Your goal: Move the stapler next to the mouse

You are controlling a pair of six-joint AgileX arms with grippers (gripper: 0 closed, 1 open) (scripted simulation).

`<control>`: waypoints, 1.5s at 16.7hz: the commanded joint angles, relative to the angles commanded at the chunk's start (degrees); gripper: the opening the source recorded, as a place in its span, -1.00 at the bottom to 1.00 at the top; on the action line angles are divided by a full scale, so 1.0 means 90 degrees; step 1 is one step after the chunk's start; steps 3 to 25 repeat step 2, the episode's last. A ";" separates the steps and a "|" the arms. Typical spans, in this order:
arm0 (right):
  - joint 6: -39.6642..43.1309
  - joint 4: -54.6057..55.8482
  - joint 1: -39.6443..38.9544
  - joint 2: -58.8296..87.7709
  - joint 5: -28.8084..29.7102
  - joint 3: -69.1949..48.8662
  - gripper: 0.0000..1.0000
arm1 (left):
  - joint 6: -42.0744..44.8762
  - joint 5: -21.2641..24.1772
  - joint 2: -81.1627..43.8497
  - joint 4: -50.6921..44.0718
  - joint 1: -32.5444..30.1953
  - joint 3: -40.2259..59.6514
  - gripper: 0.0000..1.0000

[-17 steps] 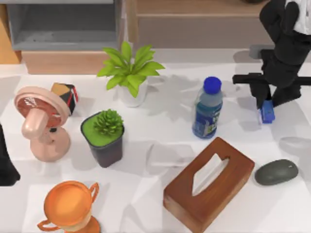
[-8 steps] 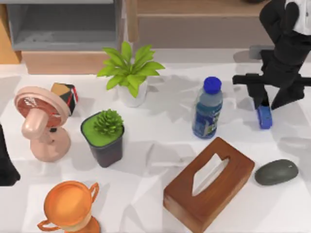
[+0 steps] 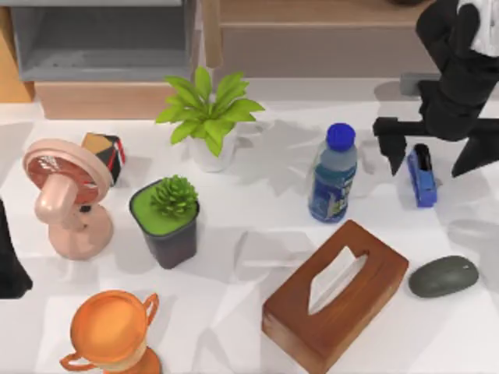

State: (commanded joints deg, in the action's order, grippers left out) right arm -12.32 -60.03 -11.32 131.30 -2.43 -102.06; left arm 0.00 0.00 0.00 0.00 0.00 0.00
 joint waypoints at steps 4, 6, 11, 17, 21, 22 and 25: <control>0.0000 0.0000 0.0000 0.0000 0.0000 0.0000 1.00 | 0.0000 0.0000 0.0000 0.0000 0.0000 0.0000 1.00; 0.0000 0.0000 0.0000 0.0000 0.0000 0.0000 1.00 | 0.0000 0.0000 0.0000 0.0000 0.0000 0.0000 1.00; 0.0000 0.0000 0.0000 0.0000 0.0000 0.0000 1.00 | 0.0000 0.0000 0.0000 0.0000 0.0000 0.0000 1.00; 0.0000 0.0000 0.0000 0.0000 0.0000 0.0000 1.00 | 0.0000 0.0000 0.0000 0.0000 0.0000 0.0000 1.00; 0.0000 0.0000 0.0000 0.0000 0.0000 0.0000 1.00 | 0.0000 0.0000 0.0000 0.0000 0.0000 0.0000 1.00; 0.0000 0.0000 0.0000 0.0000 0.0000 0.0000 1.00 | 0.0000 0.0000 0.0000 0.0000 0.0000 0.0000 1.00; 0.0000 0.0000 0.0000 0.0000 0.0000 0.0000 1.00 | 0.0000 0.0000 0.0000 0.0000 0.0000 0.0000 1.00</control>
